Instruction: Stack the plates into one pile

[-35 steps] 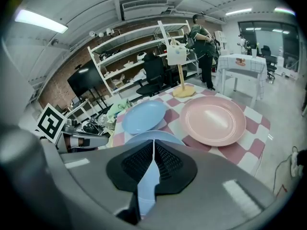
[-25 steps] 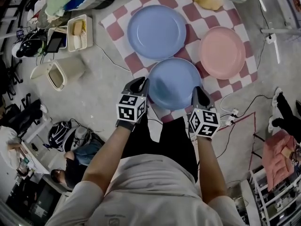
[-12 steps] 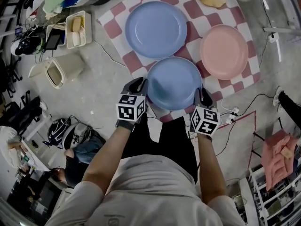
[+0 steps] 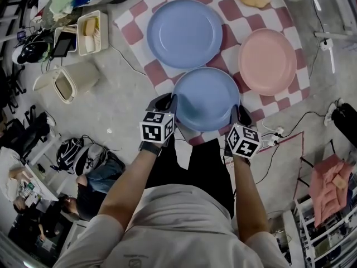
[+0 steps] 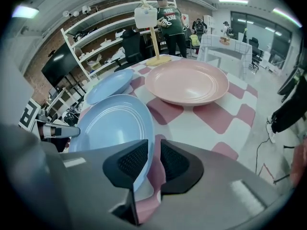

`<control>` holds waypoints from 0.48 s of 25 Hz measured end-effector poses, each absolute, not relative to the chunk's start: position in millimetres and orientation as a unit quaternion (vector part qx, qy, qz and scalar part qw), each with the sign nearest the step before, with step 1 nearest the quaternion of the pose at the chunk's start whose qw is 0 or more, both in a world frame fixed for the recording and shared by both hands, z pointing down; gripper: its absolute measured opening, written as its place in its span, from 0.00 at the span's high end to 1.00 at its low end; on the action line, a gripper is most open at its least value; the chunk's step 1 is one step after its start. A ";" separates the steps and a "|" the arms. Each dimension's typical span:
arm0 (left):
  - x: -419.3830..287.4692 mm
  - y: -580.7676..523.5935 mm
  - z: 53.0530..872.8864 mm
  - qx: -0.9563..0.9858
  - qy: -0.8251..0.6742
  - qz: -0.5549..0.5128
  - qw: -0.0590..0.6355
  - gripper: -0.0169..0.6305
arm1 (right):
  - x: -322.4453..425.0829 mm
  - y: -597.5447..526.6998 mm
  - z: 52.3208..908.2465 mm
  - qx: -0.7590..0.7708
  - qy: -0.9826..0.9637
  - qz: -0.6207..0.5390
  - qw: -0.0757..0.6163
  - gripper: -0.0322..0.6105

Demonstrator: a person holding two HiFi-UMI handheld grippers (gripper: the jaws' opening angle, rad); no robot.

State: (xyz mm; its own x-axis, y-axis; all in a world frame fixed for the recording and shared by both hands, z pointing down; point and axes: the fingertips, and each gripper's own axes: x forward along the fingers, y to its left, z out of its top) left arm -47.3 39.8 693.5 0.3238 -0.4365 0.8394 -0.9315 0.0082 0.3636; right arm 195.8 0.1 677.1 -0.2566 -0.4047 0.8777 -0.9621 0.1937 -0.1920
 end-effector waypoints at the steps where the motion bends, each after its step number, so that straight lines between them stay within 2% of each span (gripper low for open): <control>1: -48.0 40.0 694.3 0.653 -0.524 0.257 0.483 0.93 | 196.7 0.1 678.4 0.499 -0.684 0.398 0.352 0.84; 4: -48.8 40.3 695.7 0.647 -0.528 0.254 0.488 0.93 | 197.7 -0.4 680.3 0.500 -0.681 0.405 0.350 0.85; 7: -49.0 40.0 696.2 0.643 -0.530 0.251 0.492 0.94 | 194.6 -0.8 680.6 0.496 -0.682 0.407 0.351 0.90; 12: -48.3 40.3 693.5 0.637 -0.533 0.246 0.499 0.94 | 194.9 0.4 676.8 0.494 -0.681 0.410 0.352 0.90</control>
